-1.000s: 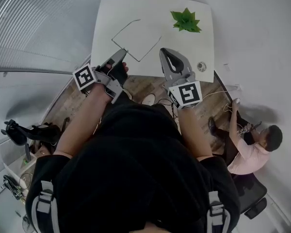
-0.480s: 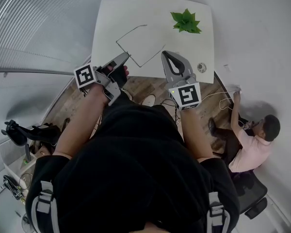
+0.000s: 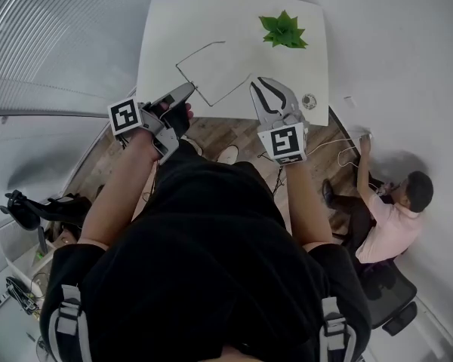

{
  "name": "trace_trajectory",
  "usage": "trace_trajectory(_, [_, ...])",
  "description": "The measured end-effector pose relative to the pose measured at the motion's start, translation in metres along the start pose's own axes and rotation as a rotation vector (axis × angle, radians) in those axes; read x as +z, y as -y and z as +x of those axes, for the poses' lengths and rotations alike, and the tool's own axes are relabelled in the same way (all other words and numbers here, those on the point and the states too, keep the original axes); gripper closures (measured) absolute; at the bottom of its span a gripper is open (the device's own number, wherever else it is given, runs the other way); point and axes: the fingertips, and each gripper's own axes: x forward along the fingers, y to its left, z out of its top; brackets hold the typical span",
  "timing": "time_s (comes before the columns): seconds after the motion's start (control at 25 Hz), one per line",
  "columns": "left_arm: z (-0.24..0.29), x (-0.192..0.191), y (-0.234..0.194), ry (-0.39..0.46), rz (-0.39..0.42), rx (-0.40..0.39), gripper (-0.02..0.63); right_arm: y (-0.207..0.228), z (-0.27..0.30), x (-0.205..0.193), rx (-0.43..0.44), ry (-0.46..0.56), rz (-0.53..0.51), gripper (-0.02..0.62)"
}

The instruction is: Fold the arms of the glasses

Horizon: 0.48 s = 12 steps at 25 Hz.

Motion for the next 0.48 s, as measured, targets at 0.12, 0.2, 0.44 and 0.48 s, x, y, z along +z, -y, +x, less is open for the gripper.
trace_trajectory(0.12, [0.001,-0.001,-0.002,-0.007,0.004,0.004,0.592,0.000,0.003,-0.017,-0.007,-0.064,-0.106,0.520])
trace_trajectory(0.2, [0.002,-0.004,-0.002,-0.017,0.002,0.005,0.592,0.000,0.006,-0.022,-0.017,-0.100,-0.189,0.518])
trace_trajectory(0.44, [0.002,-0.011,0.002,-0.035,-0.008,-0.003,0.592,-0.004,0.013,-0.032,-0.032,-0.171,-0.366,0.518])
trace_trajectory(0.48, [0.002,-0.011,0.001,-0.037,-0.009,-0.003,0.592,-0.004,0.013,-0.034,-0.035,-0.178,-0.385,0.518])
